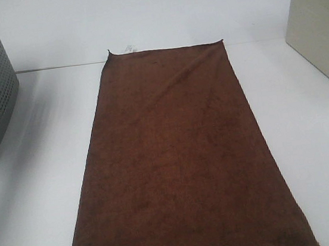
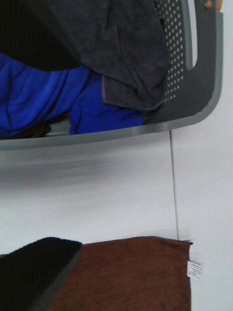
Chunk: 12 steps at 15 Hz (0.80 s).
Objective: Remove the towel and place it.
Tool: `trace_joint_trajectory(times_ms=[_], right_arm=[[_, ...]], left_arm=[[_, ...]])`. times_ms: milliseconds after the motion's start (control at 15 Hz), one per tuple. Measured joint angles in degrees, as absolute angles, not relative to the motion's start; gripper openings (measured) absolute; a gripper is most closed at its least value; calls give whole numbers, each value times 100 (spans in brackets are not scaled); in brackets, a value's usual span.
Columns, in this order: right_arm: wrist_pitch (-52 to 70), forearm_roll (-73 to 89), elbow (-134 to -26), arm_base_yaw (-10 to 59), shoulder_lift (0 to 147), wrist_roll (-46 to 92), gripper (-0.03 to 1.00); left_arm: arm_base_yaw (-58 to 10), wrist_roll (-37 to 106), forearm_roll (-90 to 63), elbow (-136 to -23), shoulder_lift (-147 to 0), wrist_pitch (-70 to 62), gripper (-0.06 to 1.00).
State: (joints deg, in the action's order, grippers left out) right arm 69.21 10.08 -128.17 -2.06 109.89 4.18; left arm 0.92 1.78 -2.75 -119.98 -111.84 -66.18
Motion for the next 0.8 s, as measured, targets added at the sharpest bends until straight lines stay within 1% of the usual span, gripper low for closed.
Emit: trace_joint_trajectory(times_ms=[133,267,333,467,600,800], right_arm=[[6921,859,-12130,-206,10399,384,78],[6921,842,-11287,-206,9752,384,78],[6927,837,-10646,-206,9248,378,78],[6961,837,-9196,-206,7964,367,78],[6979,814,-8056,-206,6801,407,78],[6979,733,-6629,-206,4950,567,78]], left_arm=[[92,178,-264,-11431,-10709,-6721,85],[86,178,-264,-10147,-9906,-6589,85],[86,178,-264,-9843,-9694,-6549,85],[86,172,-264,-8440,-8514,-6274,85],[86,80,-132,-7351,-7162,-6033,85],[86,-189,241,-6285,-5489,-5999,85]])
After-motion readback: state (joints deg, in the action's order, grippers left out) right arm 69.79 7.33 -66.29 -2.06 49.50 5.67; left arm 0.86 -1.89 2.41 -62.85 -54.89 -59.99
